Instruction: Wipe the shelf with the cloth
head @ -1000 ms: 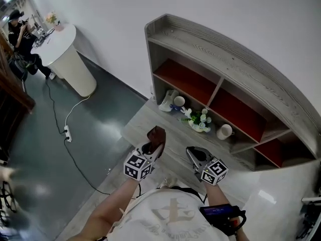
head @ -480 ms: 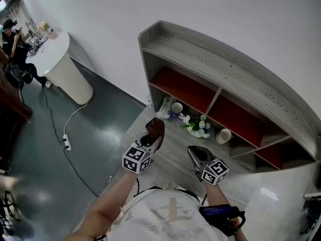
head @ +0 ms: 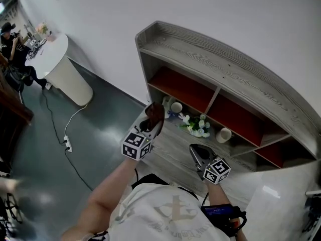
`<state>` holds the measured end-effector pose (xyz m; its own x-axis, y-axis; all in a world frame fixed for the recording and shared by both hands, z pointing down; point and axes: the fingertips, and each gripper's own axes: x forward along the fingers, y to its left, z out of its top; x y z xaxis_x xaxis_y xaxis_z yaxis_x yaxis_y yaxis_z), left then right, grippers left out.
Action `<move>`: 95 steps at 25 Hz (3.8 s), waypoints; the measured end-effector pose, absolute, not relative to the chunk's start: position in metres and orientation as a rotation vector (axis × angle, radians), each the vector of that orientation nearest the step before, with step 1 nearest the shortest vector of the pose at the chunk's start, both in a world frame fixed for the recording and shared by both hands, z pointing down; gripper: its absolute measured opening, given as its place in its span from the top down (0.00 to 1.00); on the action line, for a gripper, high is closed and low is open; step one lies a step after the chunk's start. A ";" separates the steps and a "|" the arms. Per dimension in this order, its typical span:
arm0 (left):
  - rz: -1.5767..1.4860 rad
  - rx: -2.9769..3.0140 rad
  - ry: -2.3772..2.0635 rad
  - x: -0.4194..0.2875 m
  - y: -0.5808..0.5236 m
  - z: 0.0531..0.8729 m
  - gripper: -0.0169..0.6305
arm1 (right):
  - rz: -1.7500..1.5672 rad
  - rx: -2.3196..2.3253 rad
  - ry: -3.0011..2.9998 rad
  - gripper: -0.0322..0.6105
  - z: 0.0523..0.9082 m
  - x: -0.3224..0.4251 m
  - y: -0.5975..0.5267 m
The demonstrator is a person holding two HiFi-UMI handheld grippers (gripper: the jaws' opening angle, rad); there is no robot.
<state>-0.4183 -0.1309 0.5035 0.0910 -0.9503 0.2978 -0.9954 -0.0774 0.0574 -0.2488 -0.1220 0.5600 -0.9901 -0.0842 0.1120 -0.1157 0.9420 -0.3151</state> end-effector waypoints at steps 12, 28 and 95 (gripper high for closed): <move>0.336 2.195 -2.025 -0.446 -0.203 0.454 0.82 | 0.494 0.346 -3.020 0.94 0.561 -0.215 -0.130; 0.755 1.941 -2.130 -0.511 -0.290 0.467 0.82 | 0.486 0.520 -3.026 0.94 0.554 -0.198 -0.148; 0.844 2.360 -1.316 -0.293 -0.311 0.489 0.82 | 0.558 0.711 -2.961 0.94 0.580 -0.136 -0.132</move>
